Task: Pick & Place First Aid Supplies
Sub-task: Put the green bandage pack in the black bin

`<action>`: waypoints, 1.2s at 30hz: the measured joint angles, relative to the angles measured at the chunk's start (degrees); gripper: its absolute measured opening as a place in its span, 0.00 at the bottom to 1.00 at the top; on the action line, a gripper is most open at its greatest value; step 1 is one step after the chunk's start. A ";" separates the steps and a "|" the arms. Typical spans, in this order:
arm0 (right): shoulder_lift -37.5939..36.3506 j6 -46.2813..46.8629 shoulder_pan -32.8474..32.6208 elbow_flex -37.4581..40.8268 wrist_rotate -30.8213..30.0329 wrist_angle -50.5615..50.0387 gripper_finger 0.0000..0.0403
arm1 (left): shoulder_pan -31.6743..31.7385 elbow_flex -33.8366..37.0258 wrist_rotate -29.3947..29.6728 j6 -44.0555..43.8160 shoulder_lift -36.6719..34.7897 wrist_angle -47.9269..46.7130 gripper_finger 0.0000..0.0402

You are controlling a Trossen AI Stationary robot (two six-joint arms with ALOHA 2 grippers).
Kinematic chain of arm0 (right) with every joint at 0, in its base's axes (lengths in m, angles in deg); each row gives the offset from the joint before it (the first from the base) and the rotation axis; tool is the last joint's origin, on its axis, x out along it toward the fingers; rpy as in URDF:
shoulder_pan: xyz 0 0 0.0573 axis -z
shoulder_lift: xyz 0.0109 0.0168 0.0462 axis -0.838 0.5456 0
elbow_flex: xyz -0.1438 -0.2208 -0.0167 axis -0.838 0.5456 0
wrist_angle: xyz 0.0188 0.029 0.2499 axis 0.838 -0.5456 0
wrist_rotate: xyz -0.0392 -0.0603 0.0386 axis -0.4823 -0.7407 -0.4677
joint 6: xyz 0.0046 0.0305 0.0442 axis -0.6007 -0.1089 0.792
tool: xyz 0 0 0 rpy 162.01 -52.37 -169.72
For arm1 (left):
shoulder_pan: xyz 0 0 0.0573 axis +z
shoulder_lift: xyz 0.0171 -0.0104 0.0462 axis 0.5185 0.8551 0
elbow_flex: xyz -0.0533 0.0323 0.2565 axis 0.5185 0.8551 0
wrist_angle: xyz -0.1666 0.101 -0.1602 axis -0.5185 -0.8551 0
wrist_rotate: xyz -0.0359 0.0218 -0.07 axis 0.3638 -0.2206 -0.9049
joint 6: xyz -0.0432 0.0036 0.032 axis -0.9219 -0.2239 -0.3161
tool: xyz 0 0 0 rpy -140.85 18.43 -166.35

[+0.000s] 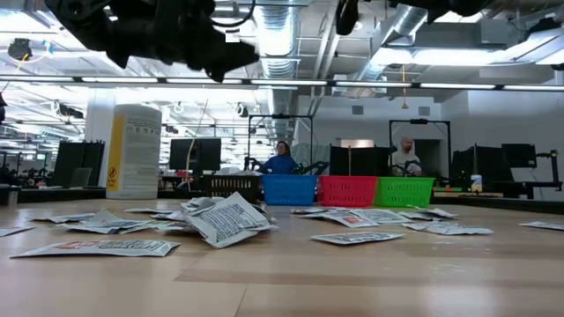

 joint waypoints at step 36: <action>22.81 -2.70 -3.80 -13.34 3.72 25.54 0.00 | -2.83 -3.45 -10.00 -41.23 0.03 17.81 0.34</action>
